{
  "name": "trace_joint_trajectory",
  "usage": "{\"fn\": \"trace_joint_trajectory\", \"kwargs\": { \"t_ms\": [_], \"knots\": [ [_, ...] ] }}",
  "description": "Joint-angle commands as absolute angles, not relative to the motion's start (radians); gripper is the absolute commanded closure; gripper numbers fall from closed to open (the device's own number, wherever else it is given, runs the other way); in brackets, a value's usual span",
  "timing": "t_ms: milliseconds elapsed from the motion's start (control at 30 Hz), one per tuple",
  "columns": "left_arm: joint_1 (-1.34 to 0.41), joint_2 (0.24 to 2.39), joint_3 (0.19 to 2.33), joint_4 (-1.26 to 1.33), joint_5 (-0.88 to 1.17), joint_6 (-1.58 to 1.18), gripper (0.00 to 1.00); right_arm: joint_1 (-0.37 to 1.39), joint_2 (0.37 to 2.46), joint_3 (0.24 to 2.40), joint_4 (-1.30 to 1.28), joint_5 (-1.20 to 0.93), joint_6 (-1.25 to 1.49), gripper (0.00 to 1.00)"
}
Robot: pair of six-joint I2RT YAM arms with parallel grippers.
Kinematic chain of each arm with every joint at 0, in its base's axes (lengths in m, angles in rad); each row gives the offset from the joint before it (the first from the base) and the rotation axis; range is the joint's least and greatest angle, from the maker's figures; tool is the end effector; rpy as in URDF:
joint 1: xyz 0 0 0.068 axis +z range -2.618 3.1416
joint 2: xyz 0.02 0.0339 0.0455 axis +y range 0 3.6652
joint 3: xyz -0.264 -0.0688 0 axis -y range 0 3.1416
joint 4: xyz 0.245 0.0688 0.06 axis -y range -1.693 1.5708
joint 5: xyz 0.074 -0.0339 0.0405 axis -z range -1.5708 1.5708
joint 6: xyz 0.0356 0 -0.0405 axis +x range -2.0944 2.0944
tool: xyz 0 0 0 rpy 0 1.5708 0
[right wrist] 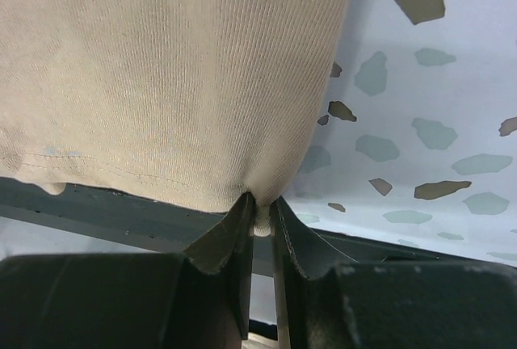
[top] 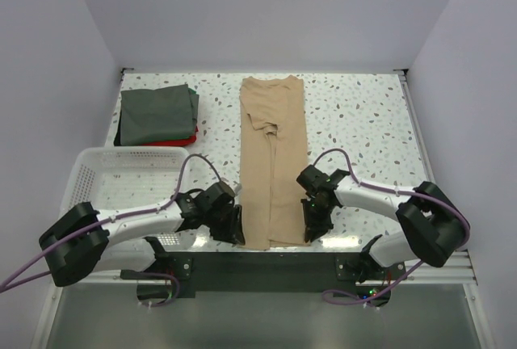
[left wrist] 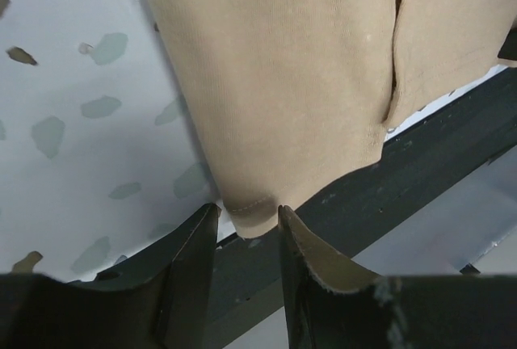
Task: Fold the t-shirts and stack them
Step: Fold the tshirt
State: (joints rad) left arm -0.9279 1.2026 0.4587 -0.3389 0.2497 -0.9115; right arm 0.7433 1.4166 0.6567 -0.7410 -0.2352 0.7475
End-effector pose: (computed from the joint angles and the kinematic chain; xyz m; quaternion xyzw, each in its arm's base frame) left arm 0.1109 -0.1627 0.1422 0.0380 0.9625 -0.2639 0.0492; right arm 0.1460 0.1455 0.1407 0.0020 -0.9925 -0.1097 0.0540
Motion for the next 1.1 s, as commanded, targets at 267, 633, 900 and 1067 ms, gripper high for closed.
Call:
{"fn": "trace_joint_trajectory", "kwargs": {
  "t_ms": [267,633,900,1067],
  "knots": [
    [-0.963,1.264,0.425,-0.344,0.226,-0.936,0.80,0.745,1.376,0.634,-0.732,-0.232,0.753,0.85],
    [-0.963,1.233,0.520,-0.385,0.141,-0.908,1.00,0.746,1.289,0.650,-0.805,-0.242,0.776,1.00],
    [-0.963,1.158,0.636,-0.477,0.049,-0.930,1.00,0.746,1.209,0.750,-0.893,-0.215,0.836,1.00],
    [-0.957,1.141,0.692,-0.497,-0.005,-0.934,1.00,0.744,1.210,0.824,-0.894,-0.160,0.868,1.00]
  ]
}}
